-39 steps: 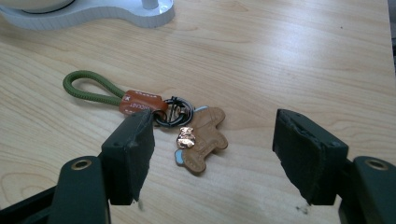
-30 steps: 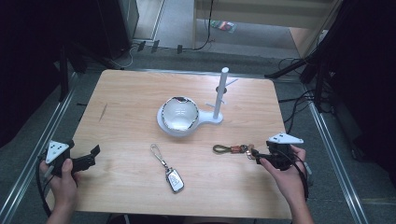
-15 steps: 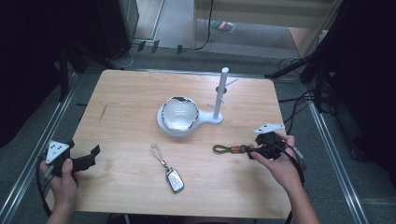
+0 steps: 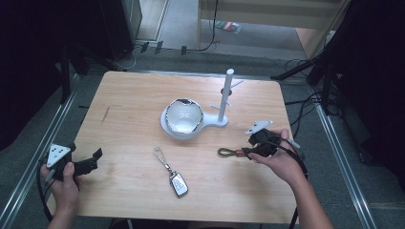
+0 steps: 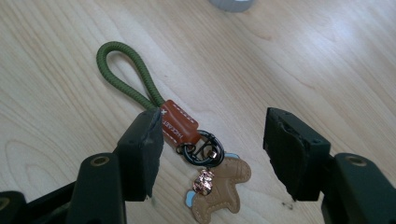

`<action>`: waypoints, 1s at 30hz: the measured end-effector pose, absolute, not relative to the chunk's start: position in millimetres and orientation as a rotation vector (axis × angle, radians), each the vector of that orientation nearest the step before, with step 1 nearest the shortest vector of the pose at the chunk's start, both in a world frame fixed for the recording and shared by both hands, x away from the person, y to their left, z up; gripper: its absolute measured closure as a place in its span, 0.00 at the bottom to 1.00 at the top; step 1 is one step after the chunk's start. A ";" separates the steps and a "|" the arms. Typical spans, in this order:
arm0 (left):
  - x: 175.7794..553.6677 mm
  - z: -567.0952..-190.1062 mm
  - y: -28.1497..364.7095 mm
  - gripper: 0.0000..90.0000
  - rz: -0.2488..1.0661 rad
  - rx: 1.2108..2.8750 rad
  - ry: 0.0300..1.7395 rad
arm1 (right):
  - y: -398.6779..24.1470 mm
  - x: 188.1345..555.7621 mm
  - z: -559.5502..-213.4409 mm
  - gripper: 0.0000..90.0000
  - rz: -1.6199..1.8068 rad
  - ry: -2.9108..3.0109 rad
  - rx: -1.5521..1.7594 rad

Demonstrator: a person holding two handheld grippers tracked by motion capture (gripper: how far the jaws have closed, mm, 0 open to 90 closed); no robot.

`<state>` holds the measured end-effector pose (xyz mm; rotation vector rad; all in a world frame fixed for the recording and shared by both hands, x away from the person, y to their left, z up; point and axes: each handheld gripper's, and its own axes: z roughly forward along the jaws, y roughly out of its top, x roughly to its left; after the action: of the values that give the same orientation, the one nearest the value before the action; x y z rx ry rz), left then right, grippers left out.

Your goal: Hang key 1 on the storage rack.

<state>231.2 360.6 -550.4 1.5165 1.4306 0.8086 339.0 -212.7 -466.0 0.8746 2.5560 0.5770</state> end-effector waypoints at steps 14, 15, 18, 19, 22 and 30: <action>231.4 -550.5 360.6 0.00 0.807 1.515 1.431 | -202.2 357.8 -488.8 0.58 0.501 2.791 0.687; 231.4 -550.5 360.6 0.00 0.807 1.515 1.431 | -202.1 358.7 -489.2 0.59 0.492 2.798 0.675; 231.4 -550.5 360.5 0.00 0.808 1.516 1.431 | -200.4 360.2 -490.7 0.60 0.485 2.812 0.635; 231.4 -550.4 360.5 0.00 0.808 1.517 1.431 | -199.1 360.2 -491.3 0.61 0.472 2.816 0.628; 231.4 -550.4 360.5 0.00 0.809 1.517 1.430 | -197.5 361.1 -492.7 0.61 0.457 2.827 0.582; 231.5 -550.3 360.4 0.00 0.803 1.521 1.430 | -194.1 365.7 -498.4 0.63 0.391 2.853 0.495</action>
<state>231.5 360.4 -550.3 1.5211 1.4305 0.8030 365.7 -194.1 -498.4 0.4954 2.8534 0.3908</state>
